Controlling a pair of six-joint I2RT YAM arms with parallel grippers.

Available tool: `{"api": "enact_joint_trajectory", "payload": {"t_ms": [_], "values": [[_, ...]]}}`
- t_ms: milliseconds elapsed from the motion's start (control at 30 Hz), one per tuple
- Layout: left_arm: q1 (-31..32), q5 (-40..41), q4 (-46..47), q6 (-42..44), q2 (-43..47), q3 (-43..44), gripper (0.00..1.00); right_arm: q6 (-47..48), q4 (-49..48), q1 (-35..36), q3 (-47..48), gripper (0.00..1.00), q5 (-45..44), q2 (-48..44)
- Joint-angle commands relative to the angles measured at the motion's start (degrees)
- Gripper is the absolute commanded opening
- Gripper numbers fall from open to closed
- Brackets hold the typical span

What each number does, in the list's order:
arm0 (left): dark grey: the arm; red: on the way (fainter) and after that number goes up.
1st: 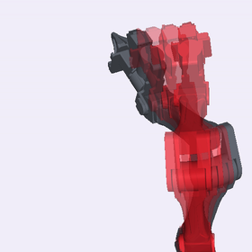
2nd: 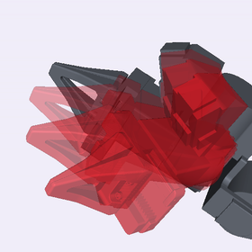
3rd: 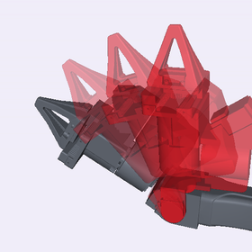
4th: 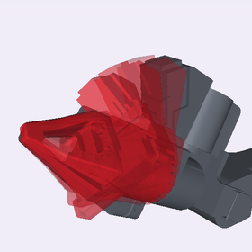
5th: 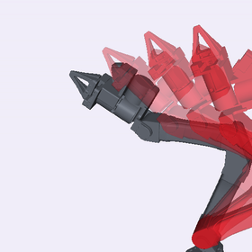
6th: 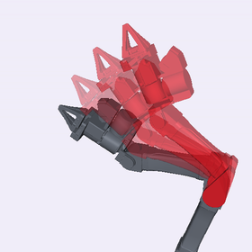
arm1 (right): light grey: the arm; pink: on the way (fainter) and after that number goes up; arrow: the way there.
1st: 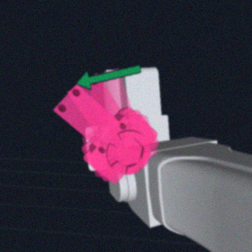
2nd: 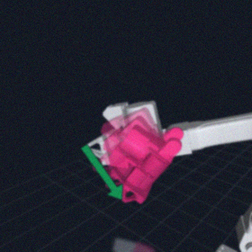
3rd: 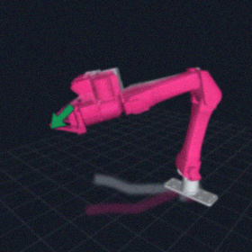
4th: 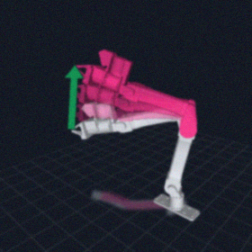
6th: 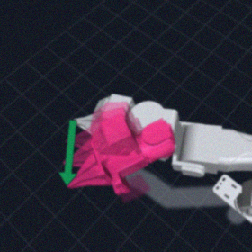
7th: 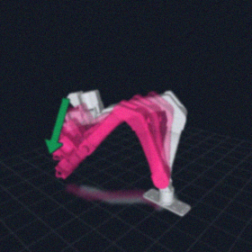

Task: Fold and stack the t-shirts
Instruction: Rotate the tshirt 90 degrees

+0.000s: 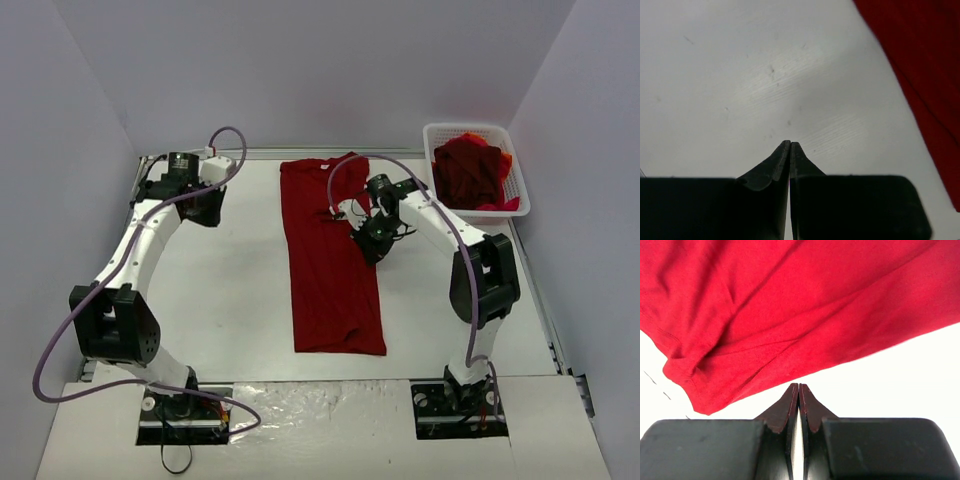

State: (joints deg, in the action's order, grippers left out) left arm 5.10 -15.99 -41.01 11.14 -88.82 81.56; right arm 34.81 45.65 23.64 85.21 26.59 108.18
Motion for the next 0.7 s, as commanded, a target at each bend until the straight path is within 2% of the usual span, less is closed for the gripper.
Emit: {"api": "enact_joint_trajectory", "payload": {"t_ms": [0,100,233,333,467,667], "values": [[1.8,-4.6,0.0,-3.4,-3.1,8.3,0.02,0.8,6.1,-0.3,3.9,0.0,1.7,-3.3],[4.0,-7.1,1.2,-8.3,-8.6,11.5,0.02,0.2,4.2,-0.3,4.4,0.0,0.7,-0.7],[8.8,-9.1,-2.1,-9.3,-18.4,18.7,0.02,-1.1,1.2,-0.9,5.1,0.0,1.5,4.2],[10.8,-12.8,-2.4,-10.4,-22.9,20.1,0.02,-1.3,0.4,-1.4,7.5,0.0,2.7,8.6],[12.1,-18.9,-0.5,-13.6,-26.2,20.6,0.02,-1.0,0.3,-1.9,9.4,0.0,3.4,14.3],[12.6,-19.7,0.8,-16.7,-31.5,22.9,0.02,-0.3,0.2,-2.2,10.5,0.0,4.3,17.5]]}}
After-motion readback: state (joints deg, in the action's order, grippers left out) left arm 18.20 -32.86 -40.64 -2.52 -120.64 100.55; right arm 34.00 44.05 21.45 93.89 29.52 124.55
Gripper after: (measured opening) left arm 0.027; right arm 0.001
